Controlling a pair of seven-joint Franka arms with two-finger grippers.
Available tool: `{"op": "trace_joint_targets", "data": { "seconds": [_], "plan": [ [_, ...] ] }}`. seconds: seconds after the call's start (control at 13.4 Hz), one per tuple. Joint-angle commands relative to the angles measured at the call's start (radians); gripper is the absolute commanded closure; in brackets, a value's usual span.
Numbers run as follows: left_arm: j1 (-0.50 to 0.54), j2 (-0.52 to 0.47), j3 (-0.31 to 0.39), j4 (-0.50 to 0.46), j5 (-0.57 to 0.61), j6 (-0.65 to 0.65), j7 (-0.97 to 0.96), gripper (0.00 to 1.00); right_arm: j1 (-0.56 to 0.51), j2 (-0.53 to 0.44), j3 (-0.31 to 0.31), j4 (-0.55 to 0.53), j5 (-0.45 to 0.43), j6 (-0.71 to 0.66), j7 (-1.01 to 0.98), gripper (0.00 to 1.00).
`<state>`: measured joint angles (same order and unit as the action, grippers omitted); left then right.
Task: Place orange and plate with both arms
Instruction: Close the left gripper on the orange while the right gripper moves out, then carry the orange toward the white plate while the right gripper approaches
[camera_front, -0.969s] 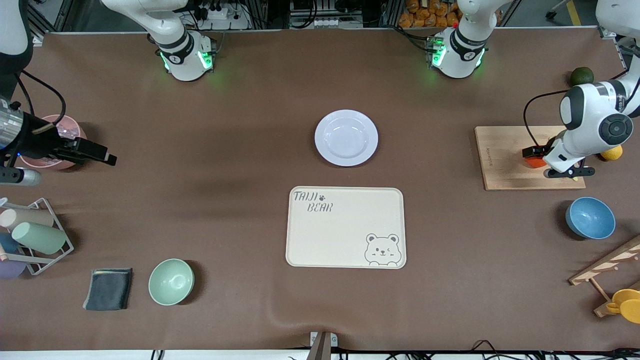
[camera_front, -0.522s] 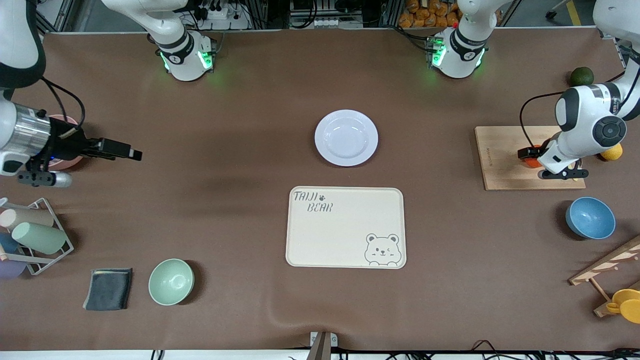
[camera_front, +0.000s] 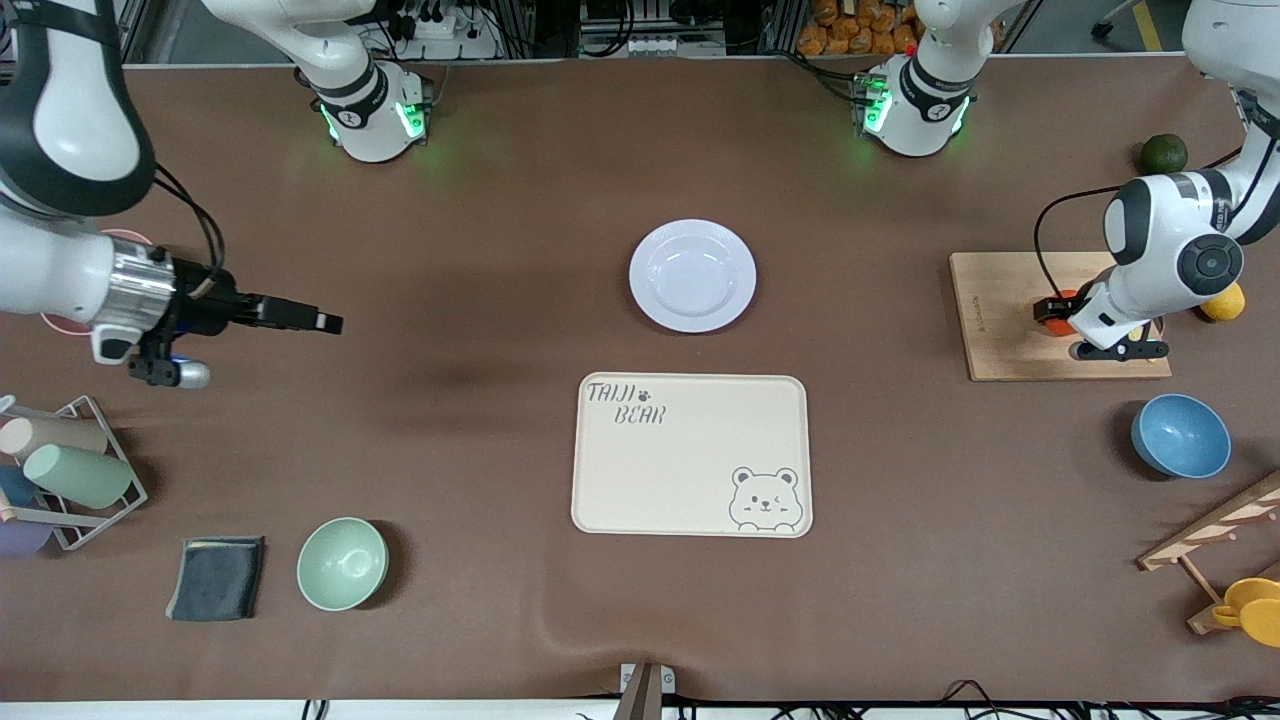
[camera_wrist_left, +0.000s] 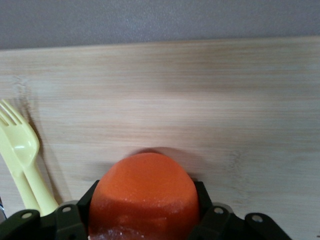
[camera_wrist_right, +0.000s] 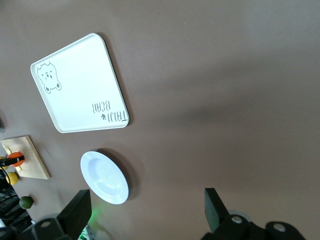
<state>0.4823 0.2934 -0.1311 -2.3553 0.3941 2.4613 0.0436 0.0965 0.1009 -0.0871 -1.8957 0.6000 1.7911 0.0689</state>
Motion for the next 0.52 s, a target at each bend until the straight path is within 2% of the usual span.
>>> {"op": "trace_joint_targets", "data": {
  "seconds": [0.0, 0.15, 0.37, 0.45],
  "plan": [
    [0.004, -0.083, -0.063, -0.01, 0.014, -0.021, 0.004, 0.99, 0.043, -0.072, -0.002, -0.13, 0.067, 0.094, 0.032, 0.0],
    [0.004, -0.124, -0.154, 0.008, 0.003, -0.086, -0.026, 0.99, 0.104, -0.095, -0.002, -0.184, 0.089, 0.152, 0.032, 0.0],
    [0.002, -0.129, -0.284, 0.095, -0.035, -0.209, -0.184, 0.98, 0.117, -0.087, 0.0, -0.227, 0.098, 0.187, 0.017, 0.0],
    [-0.004, -0.123, -0.32, 0.135, -0.043, -0.264, -0.241, 0.98, 0.118, -0.086, 0.0, -0.262, 0.154, 0.226, -0.001, 0.0]
  ]
}}
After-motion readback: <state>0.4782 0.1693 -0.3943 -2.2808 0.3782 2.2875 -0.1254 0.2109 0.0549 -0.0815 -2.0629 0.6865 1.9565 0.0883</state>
